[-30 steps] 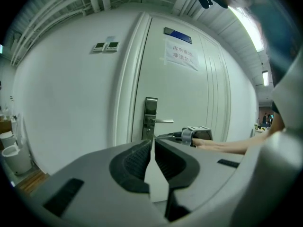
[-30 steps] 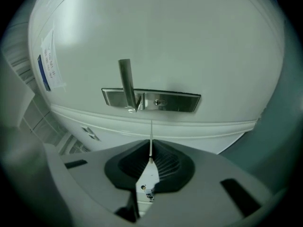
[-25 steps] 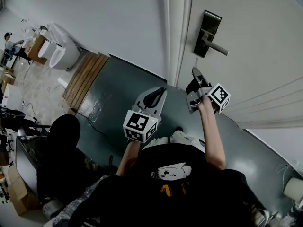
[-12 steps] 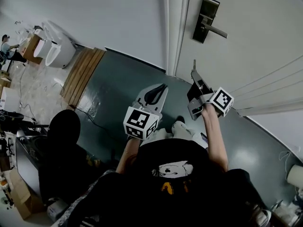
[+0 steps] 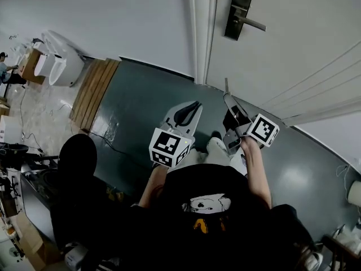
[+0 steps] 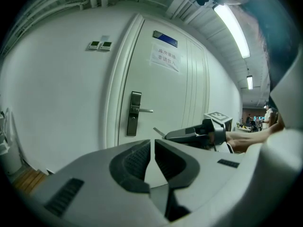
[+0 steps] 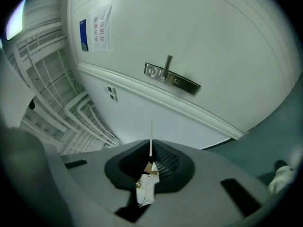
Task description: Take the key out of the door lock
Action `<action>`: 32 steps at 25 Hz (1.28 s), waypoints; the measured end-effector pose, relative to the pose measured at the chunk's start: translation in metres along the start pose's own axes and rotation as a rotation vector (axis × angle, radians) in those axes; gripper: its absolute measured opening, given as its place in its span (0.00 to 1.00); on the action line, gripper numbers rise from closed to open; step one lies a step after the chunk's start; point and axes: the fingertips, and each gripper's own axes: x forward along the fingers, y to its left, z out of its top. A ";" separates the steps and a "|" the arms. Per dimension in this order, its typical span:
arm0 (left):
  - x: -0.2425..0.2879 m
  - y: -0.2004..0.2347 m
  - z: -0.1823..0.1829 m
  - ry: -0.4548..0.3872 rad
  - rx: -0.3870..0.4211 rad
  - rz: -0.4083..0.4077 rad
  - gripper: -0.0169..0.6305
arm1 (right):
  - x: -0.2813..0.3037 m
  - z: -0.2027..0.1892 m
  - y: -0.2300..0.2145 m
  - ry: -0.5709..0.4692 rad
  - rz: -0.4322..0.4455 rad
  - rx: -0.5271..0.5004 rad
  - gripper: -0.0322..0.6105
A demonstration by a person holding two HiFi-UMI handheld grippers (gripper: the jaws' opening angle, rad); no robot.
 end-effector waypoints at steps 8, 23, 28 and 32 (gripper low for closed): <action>-0.006 -0.006 0.002 -0.018 0.001 -0.011 0.07 | -0.027 -0.013 0.014 0.035 0.002 -0.128 0.08; 0.000 -0.009 -0.007 -0.004 0.013 -0.036 0.07 | -0.029 -0.013 0.015 0.047 0.021 -0.186 0.08; -0.002 -0.009 -0.009 -0.006 0.016 -0.031 0.07 | -0.030 -0.013 0.014 0.050 0.017 -0.193 0.08; -0.005 -0.008 -0.011 -0.004 0.017 -0.032 0.07 | -0.031 -0.011 0.014 0.048 0.010 -0.216 0.08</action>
